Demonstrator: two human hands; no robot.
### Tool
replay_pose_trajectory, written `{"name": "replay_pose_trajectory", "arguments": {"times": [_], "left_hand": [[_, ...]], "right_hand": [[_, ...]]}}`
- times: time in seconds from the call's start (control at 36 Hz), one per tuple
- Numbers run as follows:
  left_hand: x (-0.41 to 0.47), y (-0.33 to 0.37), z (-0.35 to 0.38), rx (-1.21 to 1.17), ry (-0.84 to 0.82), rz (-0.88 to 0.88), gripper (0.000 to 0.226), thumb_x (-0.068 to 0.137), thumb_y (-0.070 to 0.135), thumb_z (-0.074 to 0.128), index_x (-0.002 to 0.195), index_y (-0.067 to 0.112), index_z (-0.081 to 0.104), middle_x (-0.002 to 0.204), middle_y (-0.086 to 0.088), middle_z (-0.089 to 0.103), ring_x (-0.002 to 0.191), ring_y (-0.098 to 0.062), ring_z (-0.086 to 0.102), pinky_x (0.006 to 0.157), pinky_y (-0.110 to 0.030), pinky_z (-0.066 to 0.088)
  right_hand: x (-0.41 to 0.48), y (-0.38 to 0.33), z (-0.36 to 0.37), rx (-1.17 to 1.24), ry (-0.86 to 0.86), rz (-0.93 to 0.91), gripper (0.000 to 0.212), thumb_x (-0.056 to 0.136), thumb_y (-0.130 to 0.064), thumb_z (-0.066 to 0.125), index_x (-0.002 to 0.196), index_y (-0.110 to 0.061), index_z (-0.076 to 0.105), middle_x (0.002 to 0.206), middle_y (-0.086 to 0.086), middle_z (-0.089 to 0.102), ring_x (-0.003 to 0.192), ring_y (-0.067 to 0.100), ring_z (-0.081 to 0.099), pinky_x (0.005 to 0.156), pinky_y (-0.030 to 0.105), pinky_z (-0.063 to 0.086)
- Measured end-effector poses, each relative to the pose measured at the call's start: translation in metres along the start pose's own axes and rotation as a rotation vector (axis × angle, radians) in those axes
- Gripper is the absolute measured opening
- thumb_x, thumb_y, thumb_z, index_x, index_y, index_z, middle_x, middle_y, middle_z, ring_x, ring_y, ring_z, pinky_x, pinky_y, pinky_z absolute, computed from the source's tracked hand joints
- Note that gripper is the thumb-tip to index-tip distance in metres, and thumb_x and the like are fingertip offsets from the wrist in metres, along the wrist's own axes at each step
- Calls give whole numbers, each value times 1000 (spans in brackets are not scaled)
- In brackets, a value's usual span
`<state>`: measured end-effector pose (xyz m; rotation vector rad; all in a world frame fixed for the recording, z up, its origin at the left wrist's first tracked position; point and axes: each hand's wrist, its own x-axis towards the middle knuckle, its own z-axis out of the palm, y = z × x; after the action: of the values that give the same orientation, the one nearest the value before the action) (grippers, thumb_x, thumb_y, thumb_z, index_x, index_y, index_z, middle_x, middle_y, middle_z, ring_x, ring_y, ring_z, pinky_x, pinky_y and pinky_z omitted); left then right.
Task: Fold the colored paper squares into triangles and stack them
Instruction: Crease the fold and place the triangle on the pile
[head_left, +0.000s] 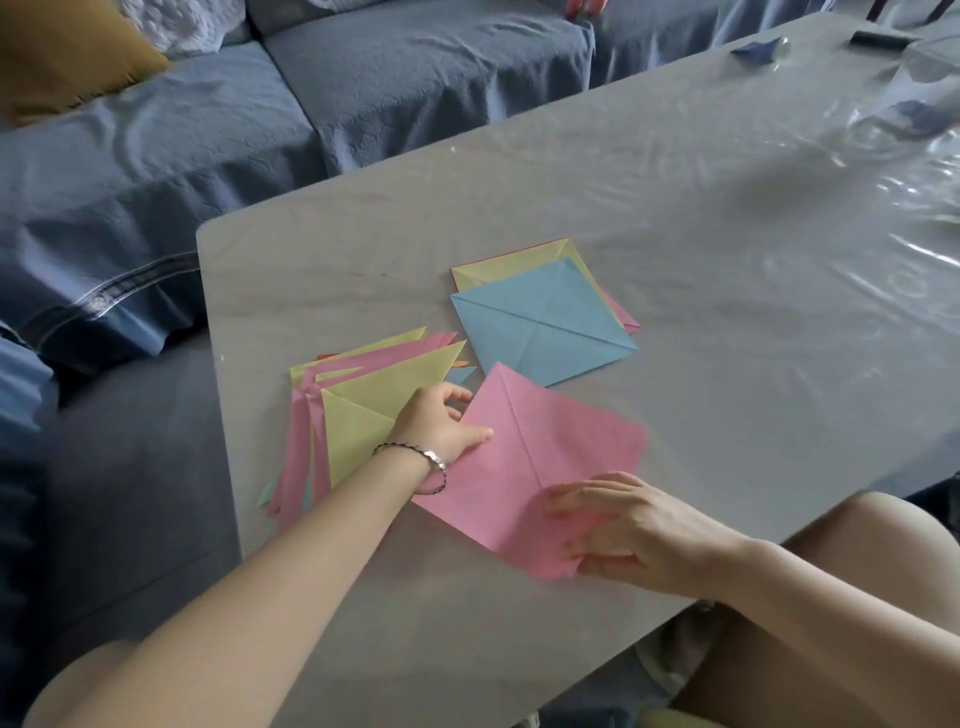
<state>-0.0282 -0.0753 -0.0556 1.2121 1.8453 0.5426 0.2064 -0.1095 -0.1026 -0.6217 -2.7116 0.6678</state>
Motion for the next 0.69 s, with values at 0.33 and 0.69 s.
{"name": "replay_pose_trajectory", "arguments": {"times": [0.33,0.69], "left_hand": [[-10,7,6,-28,138,187,3,82,13,67,81,16,68,68,8,59,63,-6,52,60,-12,40],[-51,9,-8,-108,-123,271,21,86,12,60,71,25,67,67,9,65,61,0,55,63,-14,43]], "right_hand": [[12,-12,-23,487,234,357,17,82,-45,62,92,-35,71,111,-19,63,103,-2,58,89,13,43],[51,-26,-57,604,605,672,16,77,-13,73,69,-27,69,70,-26,67,72,-13,61,71,3,42]]}}
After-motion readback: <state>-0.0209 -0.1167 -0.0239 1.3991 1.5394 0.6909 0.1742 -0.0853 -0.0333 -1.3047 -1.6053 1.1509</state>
